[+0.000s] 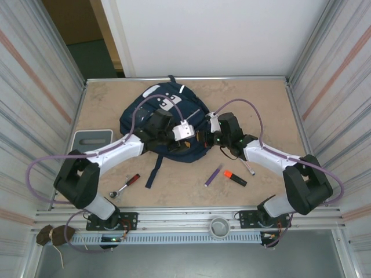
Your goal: Pack books, pencil case, and school supplies into a backpack
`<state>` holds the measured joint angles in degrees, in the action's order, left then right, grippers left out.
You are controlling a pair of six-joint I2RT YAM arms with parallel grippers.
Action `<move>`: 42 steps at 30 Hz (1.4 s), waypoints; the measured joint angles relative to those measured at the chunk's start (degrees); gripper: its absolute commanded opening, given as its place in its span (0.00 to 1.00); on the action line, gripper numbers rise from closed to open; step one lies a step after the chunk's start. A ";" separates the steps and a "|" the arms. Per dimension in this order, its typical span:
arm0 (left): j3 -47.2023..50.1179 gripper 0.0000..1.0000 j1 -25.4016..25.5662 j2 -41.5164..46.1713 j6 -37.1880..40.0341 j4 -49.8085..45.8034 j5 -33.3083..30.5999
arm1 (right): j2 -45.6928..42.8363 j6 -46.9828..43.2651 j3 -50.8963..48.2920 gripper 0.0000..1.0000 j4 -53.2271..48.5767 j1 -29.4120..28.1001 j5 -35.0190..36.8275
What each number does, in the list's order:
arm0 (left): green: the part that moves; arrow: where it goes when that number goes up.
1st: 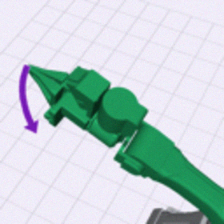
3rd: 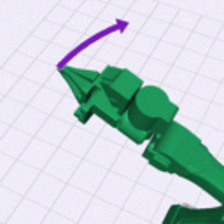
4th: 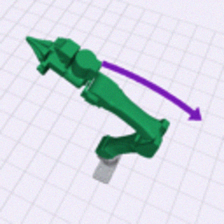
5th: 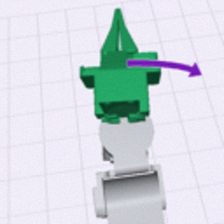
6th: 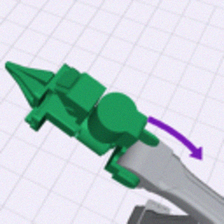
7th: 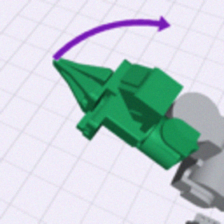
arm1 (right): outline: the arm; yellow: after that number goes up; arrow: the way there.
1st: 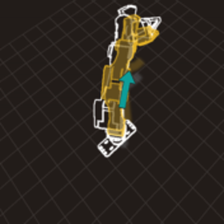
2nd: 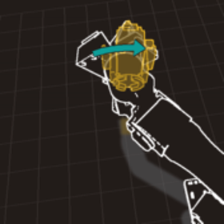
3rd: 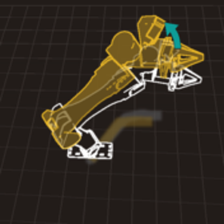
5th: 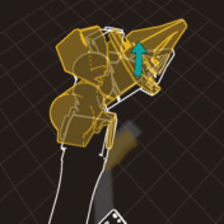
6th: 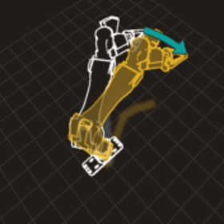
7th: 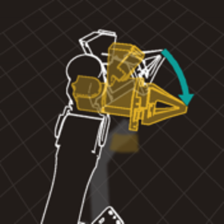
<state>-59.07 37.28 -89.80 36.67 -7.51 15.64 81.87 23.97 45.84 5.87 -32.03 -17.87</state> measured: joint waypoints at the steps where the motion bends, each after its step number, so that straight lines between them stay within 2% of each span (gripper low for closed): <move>1: -0.68 0.41 0.09 -1.03 0.20 -0.15 -0.63 | -0.24 0.02 -0.11 0.00 -0.17 -0.24 0.11; 4: -1.16 0.20 0.09 -2.01 0.31 -0.61 -1.25 | -0.44 0.00 -0.17 0.00 -1.03 -0.24 0.68; 6: -1.14 0.11 -0.17 -1.77 0.50 -0.61 -0.79 | -0.46 -0.20 -0.20 0.00 -1.79 -0.07 1.22; 9: 0.17 0.08 -1.70 -0.26 0.81 0.46 2.05 | -0.46 -0.66 -0.20 0.00 -2.54 1.01 1.20; 15: 9.38 0.11 -9.05 6.88 0.79 6.69 13.49 | 0.76 -1.81 1.62 0.00 -6.19 6.38 1.86; 16: 10.45 0.12 -10.14 7.65 0.79 7.50 14.51 | 1.27 -1.92 2.12 0.00 -6.58 6.73 1.84; 19: 11.74 0.27 -12.50 8.35 0.81 8.48 16.06 | 2.08 -1.97 2.93 0.00 -6.64 6.47 1.64; 22: 11.39 0.48 -13.33 8.15 0.31 7.30 14.75 | 2.34 -1.95 3.04 0.00 -6.60 6.29 2.71; 24: 10.49 0.58 -12.98 7.78 -0.44 6.08 12.79 | 2.34 -1.95 3.02 0.00 -6.60 5.90 3.34; 27: 9.53 0.64 -10.71 7.72 -0.59 5.11 8.59 | 2.34 -1.95 3.02 0.00 -6.56 4.94 3.93; 32: 7.45 0.66 -4.42 7.06 -0.24 3.61 2.51 | 1.55 -1.90 3.02 0.00 -6.54 3.15 4.63; 37: 2.29 0.60 0.37 2.54 1.29 2.56 -1.95 | -0.15 -1.79 3.02 0.00 -6.54 1.38 4.55; 42: -1.09 0.32 1.20 -2.01 3.19 2.14 -4.02 | -1.42 -1.51 2.75 0.00 -6.62 0.02 4.59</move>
<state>-60.16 38.48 -91.81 39.86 -5.37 11.62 80.44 22.46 48.60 -0.75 -32.01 -13.28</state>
